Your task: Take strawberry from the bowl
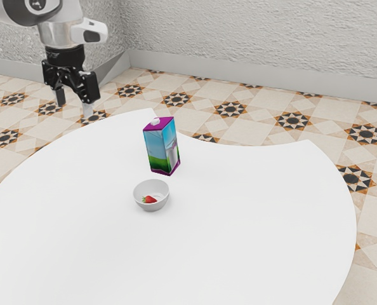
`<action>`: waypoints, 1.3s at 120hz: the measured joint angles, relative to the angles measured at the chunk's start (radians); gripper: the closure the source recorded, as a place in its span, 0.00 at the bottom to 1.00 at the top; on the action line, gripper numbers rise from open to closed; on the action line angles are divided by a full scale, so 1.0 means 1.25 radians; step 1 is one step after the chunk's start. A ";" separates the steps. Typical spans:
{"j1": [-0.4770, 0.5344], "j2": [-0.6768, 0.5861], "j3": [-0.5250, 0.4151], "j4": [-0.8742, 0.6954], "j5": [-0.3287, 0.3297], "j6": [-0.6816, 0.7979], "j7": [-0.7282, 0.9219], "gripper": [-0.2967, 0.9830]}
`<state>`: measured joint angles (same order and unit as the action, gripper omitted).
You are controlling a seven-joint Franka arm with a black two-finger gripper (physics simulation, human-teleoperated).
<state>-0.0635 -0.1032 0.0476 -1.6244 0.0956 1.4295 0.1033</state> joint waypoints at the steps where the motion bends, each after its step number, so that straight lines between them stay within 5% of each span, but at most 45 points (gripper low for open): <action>1: 0.000 0.000 0.000 0.000 0.000 0.000 -0.001 0.23; 64: -0.056 0.254 0.001 0.016 -0.024 0.134 -0.030 0.23; 156: -0.053 0.252 -0.010 -0.157 0.068 0.375 0.297 0.23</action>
<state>-0.1299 0.2114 0.0352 -1.8212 0.1803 1.8978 0.4752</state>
